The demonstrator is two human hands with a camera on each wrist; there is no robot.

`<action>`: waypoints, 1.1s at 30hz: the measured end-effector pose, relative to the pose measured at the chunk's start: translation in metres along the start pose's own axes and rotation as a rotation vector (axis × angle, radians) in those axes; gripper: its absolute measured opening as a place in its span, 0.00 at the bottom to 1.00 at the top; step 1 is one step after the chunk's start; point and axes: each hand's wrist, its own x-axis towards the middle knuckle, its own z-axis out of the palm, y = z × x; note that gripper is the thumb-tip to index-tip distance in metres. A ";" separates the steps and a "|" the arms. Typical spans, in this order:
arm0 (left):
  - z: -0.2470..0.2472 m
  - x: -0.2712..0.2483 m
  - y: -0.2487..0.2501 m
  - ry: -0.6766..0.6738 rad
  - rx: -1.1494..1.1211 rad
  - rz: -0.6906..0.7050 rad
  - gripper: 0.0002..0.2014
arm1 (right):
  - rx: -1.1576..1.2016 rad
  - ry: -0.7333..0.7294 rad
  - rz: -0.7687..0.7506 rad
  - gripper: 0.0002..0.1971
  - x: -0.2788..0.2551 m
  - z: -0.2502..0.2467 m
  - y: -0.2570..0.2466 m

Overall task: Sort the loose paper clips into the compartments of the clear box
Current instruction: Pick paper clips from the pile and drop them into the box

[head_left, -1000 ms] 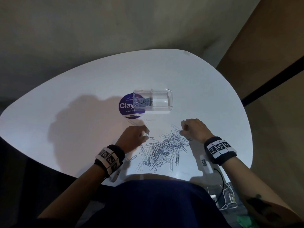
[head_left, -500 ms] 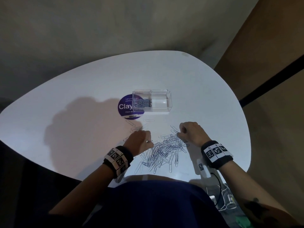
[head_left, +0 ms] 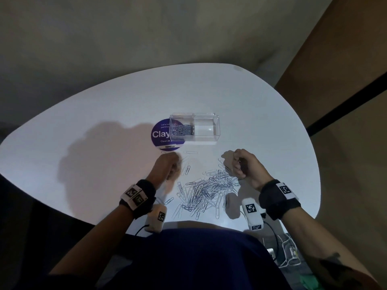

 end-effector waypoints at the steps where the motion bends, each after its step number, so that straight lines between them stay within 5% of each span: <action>1: 0.004 0.002 -0.001 0.032 0.220 0.070 0.13 | -0.007 0.015 0.001 0.19 -0.001 0.002 0.000; 3: 0.013 0.003 -0.005 0.101 0.677 0.199 0.12 | -0.094 0.038 -0.060 0.24 -0.006 0.009 -0.003; 6: 0.019 -0.001 -0.017 0.146 0.998 0.376 0.11 | -0.415 0.088 -0.216 0.20 -0.008 0.010 -0.001; 9: 0.021 -0.002 -0.019 0.144 1.112 0.453 0.12 | -0.872 0.086 -0.304 0.14 0.002 0.004 0.010; 12: 0.023 0.002 -0.013 0.117 1.121 0.435 0.11 | -1.087 0.029 -0.342 0.05 0.008 0.005 0.026; 15: 0.026 0.003 -0.010 0.036 1.080 0.395 0.06 | -1.218 -0.059 -0.353 0.11 0.007 0.015 0.029; 18: 0.028 0.003 -0.008 -0.019 0.981 0.381 0.03 | -1.402 -0.179 -0.355 0.07 0.010 0.025 0.029; 21: 0.021 0.005 -0.002 -0.030 0.752 0.264 0.03 | -1.377 -0.148 -0.345 0.10 0.010 0.023 0.029; 25: -0.005 -0.003 0.002 -0.103 0.046 -0.022 0.14 | -1.279 -0.005 -0.315 0.15 0.006 0.014 0.018; 28: -0.022 -0.006 -0.004 -0.180 -0.253 -0.165 0.08 | -1.310 0.048 -0.328 0.20 0.005 0.013 0.012; 33: -0.028 -0.015 -0.008 -0.159 -0.444 -0.245 0.04 | -1.296 -0.066 -0.427 0.04 0.002 0.026 0.020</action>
